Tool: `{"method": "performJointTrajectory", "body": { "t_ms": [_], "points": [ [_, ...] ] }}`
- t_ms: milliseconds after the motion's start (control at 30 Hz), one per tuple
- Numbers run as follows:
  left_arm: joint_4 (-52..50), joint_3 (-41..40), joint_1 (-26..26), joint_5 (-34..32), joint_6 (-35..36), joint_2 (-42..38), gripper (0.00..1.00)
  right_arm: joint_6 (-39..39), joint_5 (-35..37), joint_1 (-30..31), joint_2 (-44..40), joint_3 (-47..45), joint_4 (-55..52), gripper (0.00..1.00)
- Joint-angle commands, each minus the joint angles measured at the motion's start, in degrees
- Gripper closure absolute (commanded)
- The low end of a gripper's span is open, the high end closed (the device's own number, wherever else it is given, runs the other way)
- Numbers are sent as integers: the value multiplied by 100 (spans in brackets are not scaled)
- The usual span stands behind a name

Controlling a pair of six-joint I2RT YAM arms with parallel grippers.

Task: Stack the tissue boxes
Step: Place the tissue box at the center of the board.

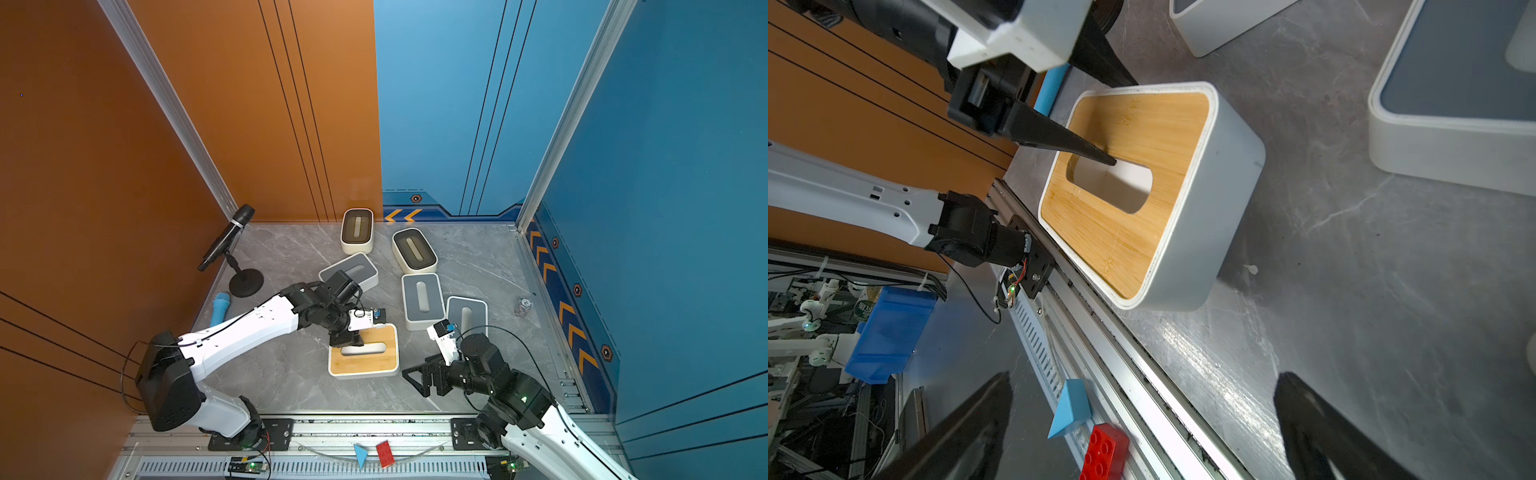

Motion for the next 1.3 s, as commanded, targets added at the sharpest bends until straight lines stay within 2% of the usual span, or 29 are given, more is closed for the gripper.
{"method": "performJointTrajectory", "body": {
  "t_ms": [0, 1267],
  "points": [
    [108, 12, -78, 34, -135, 9, 58, -49, 72, 42, -34, 8, -69, 0],
    [679, -481, -175, 178, -277, 322, 56, -44, 54, 72, -162, -92, 29, 0]
  ]
}}
